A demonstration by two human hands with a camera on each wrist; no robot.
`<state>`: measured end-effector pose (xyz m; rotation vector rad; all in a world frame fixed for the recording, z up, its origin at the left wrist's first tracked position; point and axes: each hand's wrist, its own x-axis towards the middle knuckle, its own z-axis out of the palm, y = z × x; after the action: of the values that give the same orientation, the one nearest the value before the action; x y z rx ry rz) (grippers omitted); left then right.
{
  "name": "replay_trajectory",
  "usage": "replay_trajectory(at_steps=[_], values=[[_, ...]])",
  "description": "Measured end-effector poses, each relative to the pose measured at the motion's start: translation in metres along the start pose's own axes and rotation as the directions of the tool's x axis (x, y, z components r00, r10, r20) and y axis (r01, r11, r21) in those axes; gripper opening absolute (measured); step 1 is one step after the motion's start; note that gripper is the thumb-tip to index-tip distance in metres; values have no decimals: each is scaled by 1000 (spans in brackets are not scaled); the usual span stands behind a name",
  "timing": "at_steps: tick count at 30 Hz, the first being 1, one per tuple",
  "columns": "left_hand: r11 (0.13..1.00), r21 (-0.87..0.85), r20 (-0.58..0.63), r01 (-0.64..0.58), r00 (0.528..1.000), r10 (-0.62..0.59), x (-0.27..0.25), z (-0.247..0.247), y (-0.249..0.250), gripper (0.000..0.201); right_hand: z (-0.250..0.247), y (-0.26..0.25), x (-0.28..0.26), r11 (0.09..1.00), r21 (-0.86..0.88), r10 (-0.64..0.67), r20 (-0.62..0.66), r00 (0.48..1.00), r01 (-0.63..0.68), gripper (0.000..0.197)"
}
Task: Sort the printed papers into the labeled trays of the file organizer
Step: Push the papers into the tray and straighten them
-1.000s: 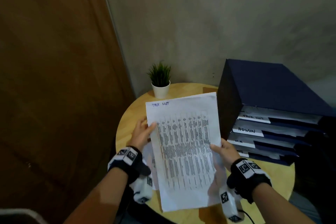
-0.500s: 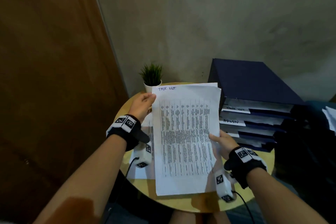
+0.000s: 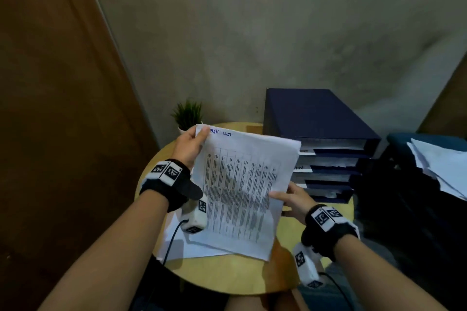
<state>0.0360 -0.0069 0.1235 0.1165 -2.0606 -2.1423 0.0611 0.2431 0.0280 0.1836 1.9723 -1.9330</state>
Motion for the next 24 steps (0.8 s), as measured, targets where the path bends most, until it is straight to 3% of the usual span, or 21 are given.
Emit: replay_trajectory(at_steps=[4,7,10,12,16,18,20,24], values=[[998,-54,7,-12,1000,13,-1,10,5,17,4,-6,-9,992,73,-98,-63,993,102,36],[993,-117,-26,-15,1000,12,2,12,5,16,10,0,-16,990,-22,-139,-65,988,138,30],[988,-153,-108,-4,994,-13,3,13,5,13,16,14,-21,984,-128,-136,-82,987,125,7],[994,-108,-164,-12,986,-6,1,13,3,12,21,23,-24,985,-123,-138,-120,983,123,8],[997,72,-264,17,964,3,-2,16,-7,26,31,38,-33,992,74,-87,-168,982,101,21],[964,245,-207,103,977,-51,-3,18,-11,39,32,44,-37,974,208,-51,-184,982,90,28],[913,371,-80,171,985,-152,-7,19,-19,37,31,51,-34,961,271,11,-241,970,57,26],[766,595,104,246,921,-377,-25,21,-46,25,17,72,-30,945,328,113,-304,946,-7,30]])
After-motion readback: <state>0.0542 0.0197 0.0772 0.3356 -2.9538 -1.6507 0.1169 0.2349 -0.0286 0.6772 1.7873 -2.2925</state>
